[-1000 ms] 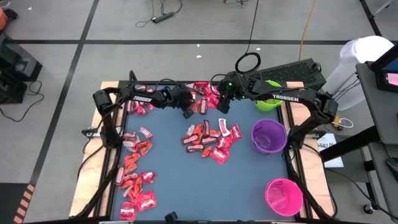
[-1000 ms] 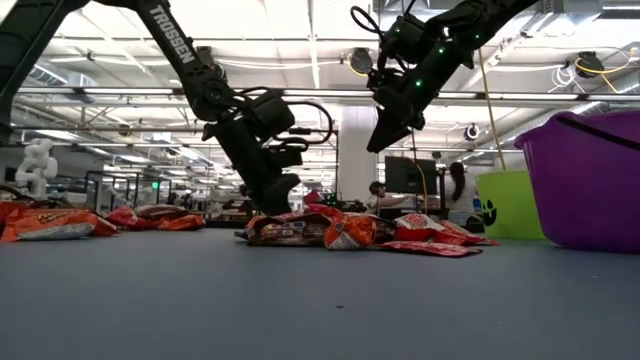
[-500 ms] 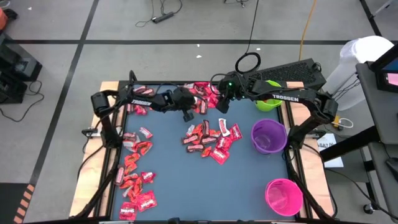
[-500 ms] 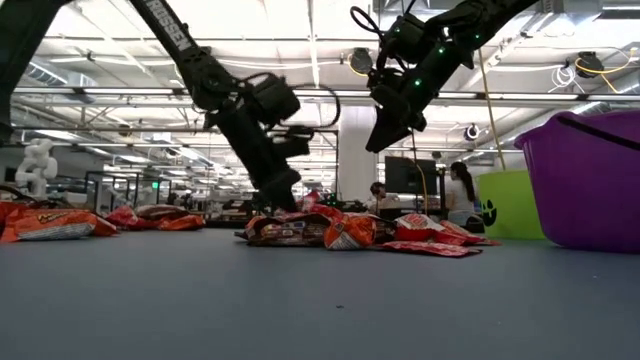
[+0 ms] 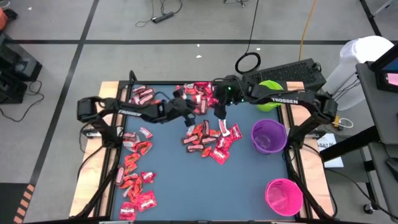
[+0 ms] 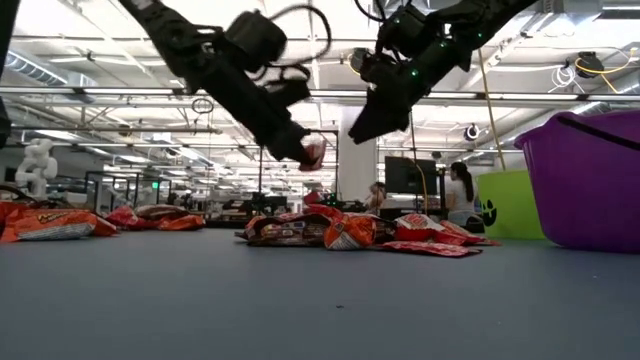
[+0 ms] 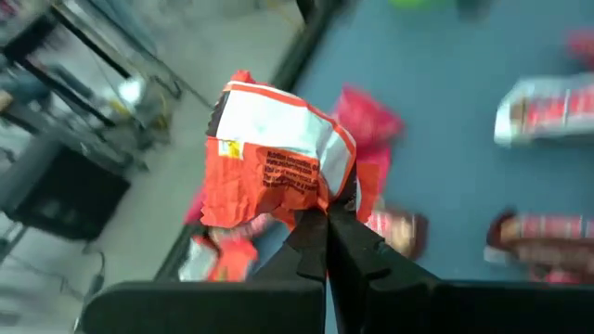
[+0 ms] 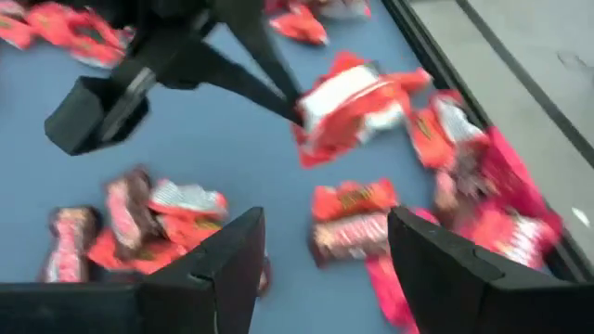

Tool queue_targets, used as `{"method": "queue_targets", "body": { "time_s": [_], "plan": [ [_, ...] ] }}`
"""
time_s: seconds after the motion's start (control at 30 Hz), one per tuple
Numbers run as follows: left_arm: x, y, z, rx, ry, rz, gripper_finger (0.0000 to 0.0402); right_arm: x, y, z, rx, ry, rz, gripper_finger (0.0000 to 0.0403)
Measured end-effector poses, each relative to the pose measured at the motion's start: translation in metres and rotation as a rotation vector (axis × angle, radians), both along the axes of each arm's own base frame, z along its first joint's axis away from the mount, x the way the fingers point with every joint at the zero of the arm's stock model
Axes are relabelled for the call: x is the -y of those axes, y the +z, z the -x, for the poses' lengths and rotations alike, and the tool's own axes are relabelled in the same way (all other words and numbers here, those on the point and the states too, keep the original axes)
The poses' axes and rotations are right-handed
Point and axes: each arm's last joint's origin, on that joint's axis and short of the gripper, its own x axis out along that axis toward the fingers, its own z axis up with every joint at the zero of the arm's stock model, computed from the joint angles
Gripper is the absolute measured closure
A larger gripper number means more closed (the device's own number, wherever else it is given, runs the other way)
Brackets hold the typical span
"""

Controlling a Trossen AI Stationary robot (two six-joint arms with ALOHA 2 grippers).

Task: Organize candy in baskets
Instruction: Put the orange chocolate bar into the green bucket

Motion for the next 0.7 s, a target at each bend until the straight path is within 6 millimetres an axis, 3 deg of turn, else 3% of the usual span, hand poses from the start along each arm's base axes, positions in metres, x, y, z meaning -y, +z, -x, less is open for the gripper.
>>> {"method": "queue_targets", "body": {
  "time_s": [0.2, 0.4, 0.57, 0.7],
  "plan": [
    [0.021, 0.001, 0.012, 0.129, -0.044, -0.034, 0.0401, -0.012, 0.001, -0.01, 0.131, 0.044, 0.056, 0.0186],
    [0.04, 0.004, 0.012, 0.208, -0.128, -0.113, 0.0401, -0.021, 0.003, -0.019, 0.216, 0.078, 0.086, 0.0188],
    [0.043, 0.006, 0.011, 0.234, -0.136, -0.117, 0.0401, -0.031, 0.001, -0.023, 0.218, 0.116, 0.094, 0.0192],
    [0.043, 0.006, 0.011, 0.234, -0.137, -0.116, 0.0401, -0.035, 0.004, -0.026, 0.244, 0.136, 0.126, 0.0222]
  ]
}}
